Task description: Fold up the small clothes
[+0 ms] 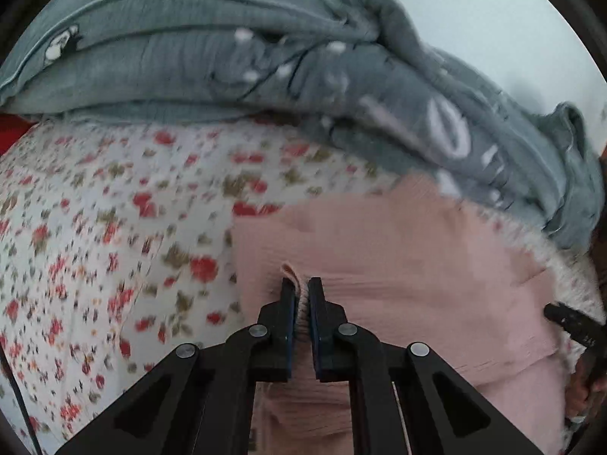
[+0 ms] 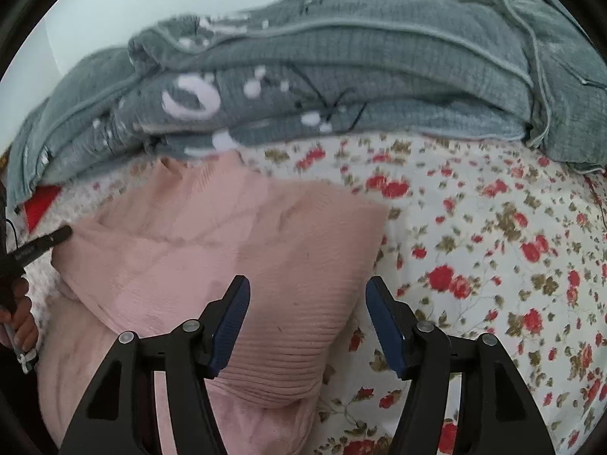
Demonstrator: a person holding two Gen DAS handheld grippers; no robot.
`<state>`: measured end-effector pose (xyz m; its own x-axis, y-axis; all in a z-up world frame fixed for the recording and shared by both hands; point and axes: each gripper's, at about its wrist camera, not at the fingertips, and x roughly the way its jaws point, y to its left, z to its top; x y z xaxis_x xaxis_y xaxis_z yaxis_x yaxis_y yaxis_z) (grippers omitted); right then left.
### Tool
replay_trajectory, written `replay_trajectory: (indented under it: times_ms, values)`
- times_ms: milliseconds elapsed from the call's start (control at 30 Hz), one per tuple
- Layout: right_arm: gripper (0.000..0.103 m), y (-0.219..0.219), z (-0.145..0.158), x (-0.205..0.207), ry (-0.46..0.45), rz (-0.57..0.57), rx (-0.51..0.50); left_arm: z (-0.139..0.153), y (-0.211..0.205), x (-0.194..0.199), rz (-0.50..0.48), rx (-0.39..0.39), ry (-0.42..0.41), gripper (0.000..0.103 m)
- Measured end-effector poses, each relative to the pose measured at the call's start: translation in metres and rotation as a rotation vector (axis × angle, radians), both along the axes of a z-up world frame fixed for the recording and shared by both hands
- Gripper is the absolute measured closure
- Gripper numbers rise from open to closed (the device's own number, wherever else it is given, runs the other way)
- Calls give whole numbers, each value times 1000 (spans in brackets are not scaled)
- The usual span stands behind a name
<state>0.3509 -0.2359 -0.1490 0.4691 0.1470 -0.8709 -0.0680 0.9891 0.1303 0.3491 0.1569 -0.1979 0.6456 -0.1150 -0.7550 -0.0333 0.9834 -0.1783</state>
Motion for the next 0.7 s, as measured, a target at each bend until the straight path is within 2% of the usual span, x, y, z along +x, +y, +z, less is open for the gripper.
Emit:
replay_trajectory:
  times_ms: [67,100,133,167,233,300,367,433,500,533,600,700]
  values:
    - [41,1,-6,2,19,-1,-16,6,1,1,14,5,1,83]
    - [41,1,-3,2,10,1,-17,14,1,1,32,26,4,73]
    - [41,1,2,2,0,1,-23,21,1,0,38,44,-8,68]
    - [41,1,8,0,-19,-2,-34,29,-3,-3,32,64,-32,66]
    - [40,3,22,-6,-73,3,-44,47,-13,-10,-3,97,-76,51]
    - [40,10,33,-11,-120,23,-38,55,-29,-11,-77,59,-94,50]
    - [40,23,33,-12,-141,58,-28,48,-49,-5,-159,45,-71,49]
    - [40,40,20,-10,-109,116,-61,30,-61,0,-159,98,-34,49]
    - [40,47,1,-8,-54,116,-150,3,-64,3,-151,155,21,49]
    - [40,45,-4,-7,-46,106,-153,-4,-62,1,-148,165,25,49]
    - [40,36,2,-7,-50,69,-126,3,-58,-7,-142,151,1,50]
    - [40,27,15,-19,-45,24,-182,21,-50,-24,-101,166,-11,49]
